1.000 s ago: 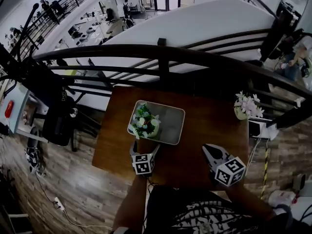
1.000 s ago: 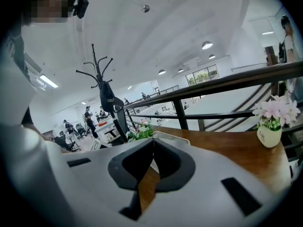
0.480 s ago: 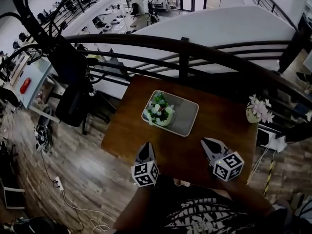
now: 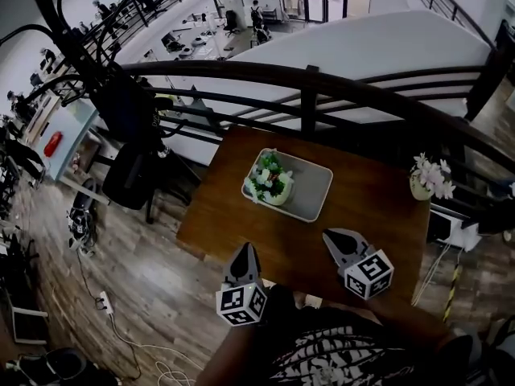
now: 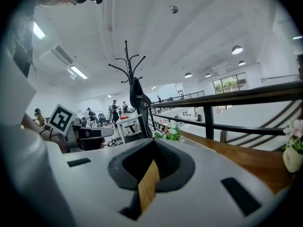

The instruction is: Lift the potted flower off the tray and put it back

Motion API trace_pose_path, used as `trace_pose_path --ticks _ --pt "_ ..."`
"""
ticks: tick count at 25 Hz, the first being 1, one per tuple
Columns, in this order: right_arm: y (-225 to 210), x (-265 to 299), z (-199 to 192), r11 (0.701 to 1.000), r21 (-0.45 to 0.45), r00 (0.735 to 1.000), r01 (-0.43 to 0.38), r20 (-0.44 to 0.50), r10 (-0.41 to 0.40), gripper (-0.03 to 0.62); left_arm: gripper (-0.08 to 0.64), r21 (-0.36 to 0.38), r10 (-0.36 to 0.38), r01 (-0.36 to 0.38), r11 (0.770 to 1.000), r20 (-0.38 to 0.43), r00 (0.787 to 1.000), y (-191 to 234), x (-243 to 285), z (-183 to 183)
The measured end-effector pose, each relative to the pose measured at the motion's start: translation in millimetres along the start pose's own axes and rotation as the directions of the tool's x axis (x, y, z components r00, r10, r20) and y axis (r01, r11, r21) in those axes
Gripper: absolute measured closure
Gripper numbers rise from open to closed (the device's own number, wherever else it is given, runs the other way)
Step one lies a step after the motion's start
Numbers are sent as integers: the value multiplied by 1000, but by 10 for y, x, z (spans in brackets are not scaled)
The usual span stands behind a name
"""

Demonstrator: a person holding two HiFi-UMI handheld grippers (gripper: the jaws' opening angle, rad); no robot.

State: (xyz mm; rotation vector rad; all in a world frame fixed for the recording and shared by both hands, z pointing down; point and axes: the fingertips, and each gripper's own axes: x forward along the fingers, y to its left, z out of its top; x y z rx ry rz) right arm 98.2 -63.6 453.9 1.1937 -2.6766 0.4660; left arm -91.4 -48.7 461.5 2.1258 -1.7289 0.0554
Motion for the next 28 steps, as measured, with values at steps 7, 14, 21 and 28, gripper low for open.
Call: trace_pose_path --ticks 7,14,21,28 --pt "242 -38 57 999 -47 1000 -13 2 14 594 552 33 -24 25 999 -11 1000 -52 -129 17" --pt "391 -50 118 998 -57 1000 -9 -12 8 594 552 28 -42 43 999 -19 999 15 -136 129" --pt "248 -93 -24 998 -63 1000 -5 -6 5 594 552 30 -58 59 998 -22 998 -103 -46 -70" --pt "612 -5 -106 998 -69 1000 2 -9 -3 594 552 22 -53 53 998 -22 998 225 -358 -115"
